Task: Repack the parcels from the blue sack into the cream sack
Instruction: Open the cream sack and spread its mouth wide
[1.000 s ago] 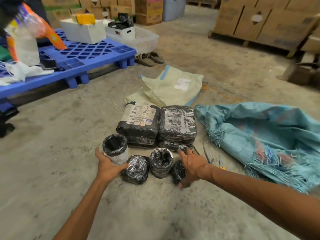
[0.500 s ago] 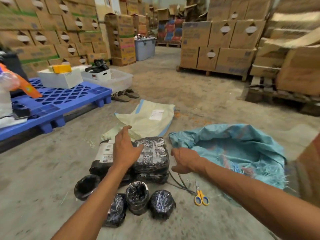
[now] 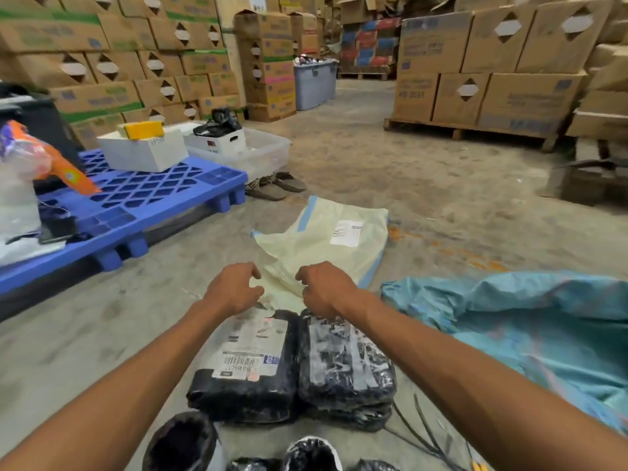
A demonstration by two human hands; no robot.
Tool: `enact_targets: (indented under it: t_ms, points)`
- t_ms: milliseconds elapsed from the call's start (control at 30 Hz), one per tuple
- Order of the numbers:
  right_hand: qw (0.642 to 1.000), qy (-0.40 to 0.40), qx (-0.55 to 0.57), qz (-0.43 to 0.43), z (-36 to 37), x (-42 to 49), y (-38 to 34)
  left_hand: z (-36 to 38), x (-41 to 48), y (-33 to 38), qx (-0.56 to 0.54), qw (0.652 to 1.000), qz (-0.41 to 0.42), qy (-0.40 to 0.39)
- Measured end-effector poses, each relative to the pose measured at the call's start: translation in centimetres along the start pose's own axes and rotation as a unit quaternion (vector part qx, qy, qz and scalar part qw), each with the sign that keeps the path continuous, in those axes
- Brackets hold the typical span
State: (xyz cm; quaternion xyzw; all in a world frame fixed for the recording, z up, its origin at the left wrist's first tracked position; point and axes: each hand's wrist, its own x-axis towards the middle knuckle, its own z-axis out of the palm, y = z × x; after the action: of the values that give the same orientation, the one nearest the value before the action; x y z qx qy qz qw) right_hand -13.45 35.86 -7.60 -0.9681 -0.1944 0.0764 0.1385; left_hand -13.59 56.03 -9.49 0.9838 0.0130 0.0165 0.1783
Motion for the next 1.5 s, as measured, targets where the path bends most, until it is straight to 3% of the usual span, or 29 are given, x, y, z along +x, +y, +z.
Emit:
enact_targets:
  t_ms: [133,300,433,500,633,767,933,1133,1300,1500]
  points:
    - [0.998,-0.064,-0.005,-0.021,3.6,7.8,-0.7,3.6,5.7,-4.2,0.073,0.994,0.026,-0.079]
    - [0.977,-0.195,-0.082,0.027,8.4,15.0,0.6,8.0,12.4,-8.4,0.213,0.960,0.090,-0.161]
    - [0.954,-0.258,-0.138,0.066,10.5,17.6,3.0,11.4,15.8,-10.9,0.217,0.944,0.124,-0.215]
    - [0.952,-0.254,-0.162,0.060,11.0,17.8,4.0,12.4,16.4,-11.2,0.227,0.941,0.144,-0.204]
    - [0.969,-0.169,-0.176,0.031,11.2,17.8,5.7,12.8,17.3,-9.9,0.277,0.931,0.197,-0.130]
    - [0.984,-0.117,-0.125,0.057,9.1,18.1,7.1,11.0,18.1,-7.6,0.304,0.930,0.177,-0.111]
    - [0.988,-0.060,-0.092,0.110,2.8,16.9,9.1,6.1,18.2,-2.5,0.200,0.967,0.159,0.002]
    - [0.980,0.045,-0.099,0.165,-11.9,10.2,10.3,-4.1,17.9,8.4,0.139,0.962,0.194,0.131]
    - [0.949,0.213,-0.097,0.213,-26.3,0.5,11.8,-15.5,14.3,22.3,0.123,0.922,0.284,0.232]
    - [0.904,0.311,-0.165,0.242,-39.5,-11.6,12.5,-25.4,7.4,35.9,0.105,0.887,0.334,0.300]
